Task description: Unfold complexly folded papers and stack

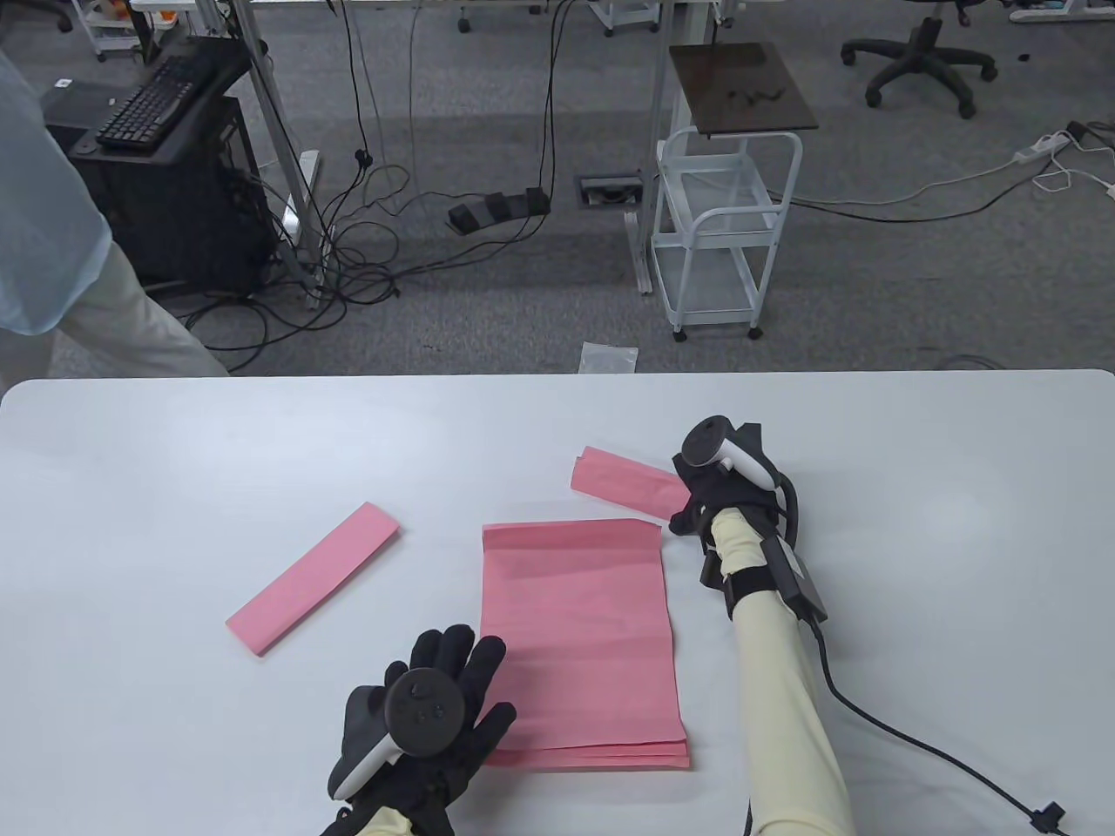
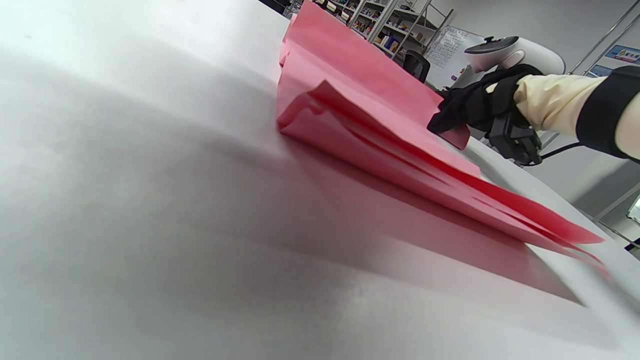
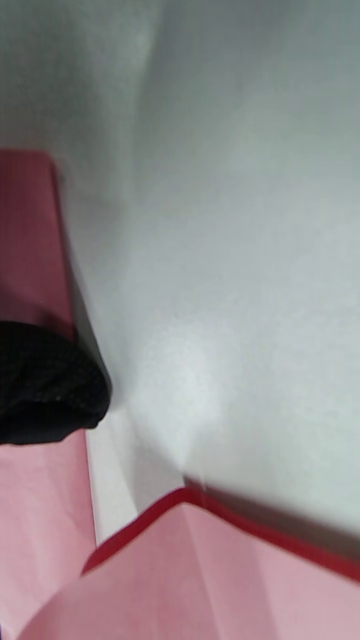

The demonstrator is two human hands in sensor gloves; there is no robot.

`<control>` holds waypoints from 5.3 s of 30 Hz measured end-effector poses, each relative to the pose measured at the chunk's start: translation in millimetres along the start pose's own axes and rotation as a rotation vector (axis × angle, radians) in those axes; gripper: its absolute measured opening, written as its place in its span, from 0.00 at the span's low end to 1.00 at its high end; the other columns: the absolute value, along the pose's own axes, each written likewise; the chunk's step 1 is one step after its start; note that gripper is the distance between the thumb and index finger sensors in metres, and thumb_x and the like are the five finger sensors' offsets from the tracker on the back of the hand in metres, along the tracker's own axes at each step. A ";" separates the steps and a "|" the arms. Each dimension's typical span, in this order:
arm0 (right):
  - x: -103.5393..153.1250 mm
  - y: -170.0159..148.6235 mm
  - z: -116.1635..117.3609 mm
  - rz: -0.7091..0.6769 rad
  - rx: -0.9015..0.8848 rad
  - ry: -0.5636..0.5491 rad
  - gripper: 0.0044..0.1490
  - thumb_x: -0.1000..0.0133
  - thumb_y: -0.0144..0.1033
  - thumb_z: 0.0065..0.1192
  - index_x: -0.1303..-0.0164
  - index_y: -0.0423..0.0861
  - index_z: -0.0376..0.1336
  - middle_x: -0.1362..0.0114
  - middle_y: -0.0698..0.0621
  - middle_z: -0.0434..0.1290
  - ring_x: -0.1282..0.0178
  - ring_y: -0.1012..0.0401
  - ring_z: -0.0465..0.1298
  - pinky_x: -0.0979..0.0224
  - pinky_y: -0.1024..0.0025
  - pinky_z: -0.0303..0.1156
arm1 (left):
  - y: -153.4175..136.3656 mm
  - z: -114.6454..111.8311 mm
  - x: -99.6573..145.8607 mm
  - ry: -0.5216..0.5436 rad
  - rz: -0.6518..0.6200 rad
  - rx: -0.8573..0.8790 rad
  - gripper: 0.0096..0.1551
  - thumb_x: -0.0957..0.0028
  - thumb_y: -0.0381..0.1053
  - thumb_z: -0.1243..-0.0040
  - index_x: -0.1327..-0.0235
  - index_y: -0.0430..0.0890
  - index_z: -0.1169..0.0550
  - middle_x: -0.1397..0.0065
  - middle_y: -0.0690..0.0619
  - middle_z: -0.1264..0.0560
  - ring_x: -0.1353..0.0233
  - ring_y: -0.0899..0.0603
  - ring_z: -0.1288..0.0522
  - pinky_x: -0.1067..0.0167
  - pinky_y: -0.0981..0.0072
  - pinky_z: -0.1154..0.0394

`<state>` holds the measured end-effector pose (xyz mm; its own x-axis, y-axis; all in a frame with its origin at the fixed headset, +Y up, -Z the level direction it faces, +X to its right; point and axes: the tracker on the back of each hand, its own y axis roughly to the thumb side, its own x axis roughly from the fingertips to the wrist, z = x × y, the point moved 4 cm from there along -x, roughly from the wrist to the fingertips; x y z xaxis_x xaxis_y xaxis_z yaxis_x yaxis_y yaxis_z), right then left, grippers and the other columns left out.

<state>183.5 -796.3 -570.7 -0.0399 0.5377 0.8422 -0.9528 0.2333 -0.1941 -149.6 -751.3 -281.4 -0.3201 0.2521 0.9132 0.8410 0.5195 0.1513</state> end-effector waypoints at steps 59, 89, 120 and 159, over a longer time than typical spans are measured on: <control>226.3 -1.8 41.7 -0.698 -0.655 -0.321 0.58 0.46 0.40 0.64 0.24 0.64 0.27 0.13 0.54 0.37 0.16 0.47 0.50 0.20 0.39 0.32 | -31.4 45.0 -33.5 0.062 -0.027 0.676 0.20 0.40 0.52 0.47 0.39 0.48 0.23 0.39 0.48 0.18 0.38 0.42 0.19 0.34 0.46 0.30; 213.5 -6.1 57.7 -0.771 -1.016 -0.281 0.23 0.45 0.44 0.58 0.49 0.41 0.71 0.52 0.48 0.77 0.39 0.48 0.72 0.21 0.38 0.47 | -31.5 21.1 -35.4 -0.067 0.046 0.808 0.29 0.39 0.55 0.46 0.30 0.41 0.29 0.38 0.49 0.17 0.37 0.40 0.17 0.28 0.44 0.34; 157.6 -3.4 27.4 -0.428 -0.995 -0.101 0.24 0.45 0.41 0.62 0.55 0.35 0.74 0.59 0.46 0.80 0.43 0.49 0.76 0.22 0.38 0.49 | -7.4 43.1 -20.4 0.276 -0.311 0.548 0.33 0.45 0.42 0.43 0.28 0.63 0.39 0.34 0.59 0.25 0.29 0.46 0.24 0.23 0.36 0.46; 135.2 1.9 10.3 -0.371 -1.083 -0.144 0.24 0.43 0.43 0.59 0.50 0.38 0.72 0.55 0.47 0.80 0.38 0.51 0.74 0.21 0.39 0.47 | -14.8 15.5 -29.7 0.093 -0.156 0.434 0.48 0.45 0.45 0.39 0.23 0.65 0.55 0.34 0.56 0.22 0.32 0.44 0.21 0.21 0.45 0.45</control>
<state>173.2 -731.5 -452.0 0.0886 0.2090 0.9739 -0.1581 0.9683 -0.1934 -159.4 -753.8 -316.6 -0.3711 0.0794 0.9252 0.5192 0.8438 0.1358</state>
